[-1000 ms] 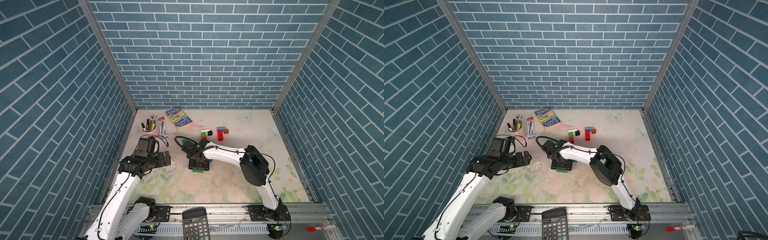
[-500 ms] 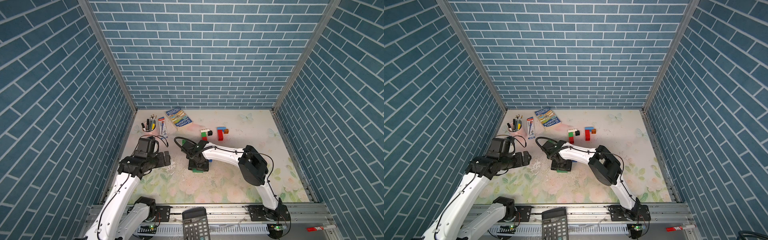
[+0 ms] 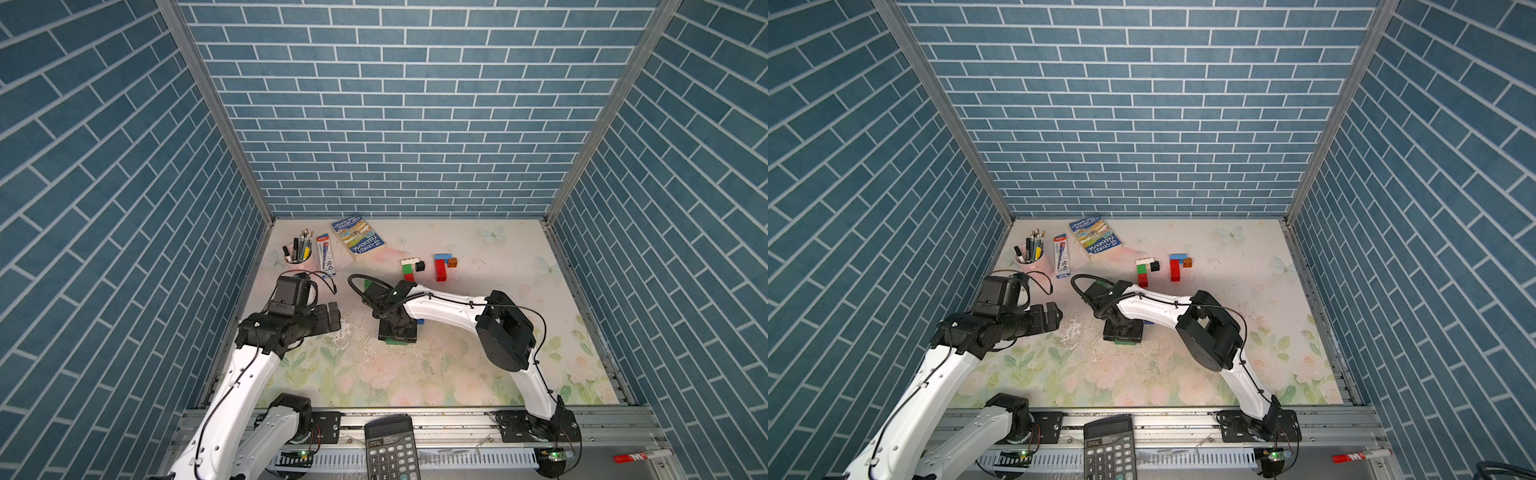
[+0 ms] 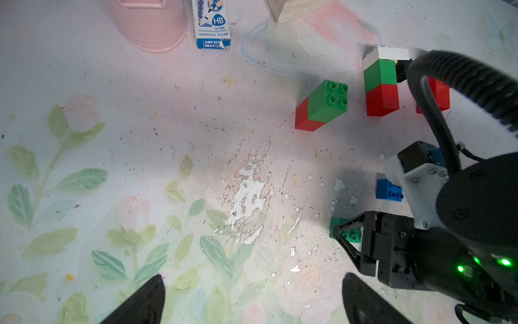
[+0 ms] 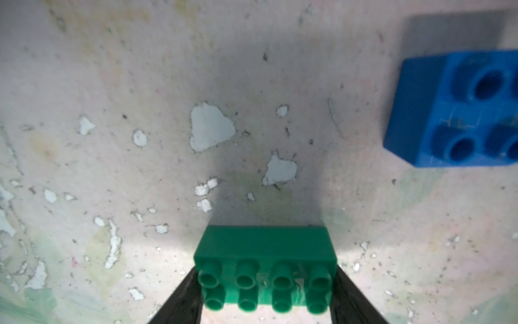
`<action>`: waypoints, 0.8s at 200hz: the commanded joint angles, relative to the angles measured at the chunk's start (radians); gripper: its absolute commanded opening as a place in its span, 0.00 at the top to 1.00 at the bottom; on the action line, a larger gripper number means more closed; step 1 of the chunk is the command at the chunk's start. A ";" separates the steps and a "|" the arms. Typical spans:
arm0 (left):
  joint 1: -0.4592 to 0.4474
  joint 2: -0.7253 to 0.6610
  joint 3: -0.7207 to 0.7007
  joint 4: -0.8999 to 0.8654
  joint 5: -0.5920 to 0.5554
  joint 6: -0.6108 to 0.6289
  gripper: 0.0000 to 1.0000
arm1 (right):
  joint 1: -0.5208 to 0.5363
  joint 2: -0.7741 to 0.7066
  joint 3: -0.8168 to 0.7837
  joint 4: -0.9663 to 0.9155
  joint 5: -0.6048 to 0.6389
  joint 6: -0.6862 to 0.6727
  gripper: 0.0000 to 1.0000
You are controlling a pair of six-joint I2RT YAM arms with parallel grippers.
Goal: Assemble the letter r with lego
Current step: Pick up the lego brick from the center of the board.
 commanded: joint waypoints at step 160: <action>0.017 0.146 0.062 0.169 0.108 0.001 0.00 | -0.160 -0.061 0.060 -0.072 0.042 -0.187 0.68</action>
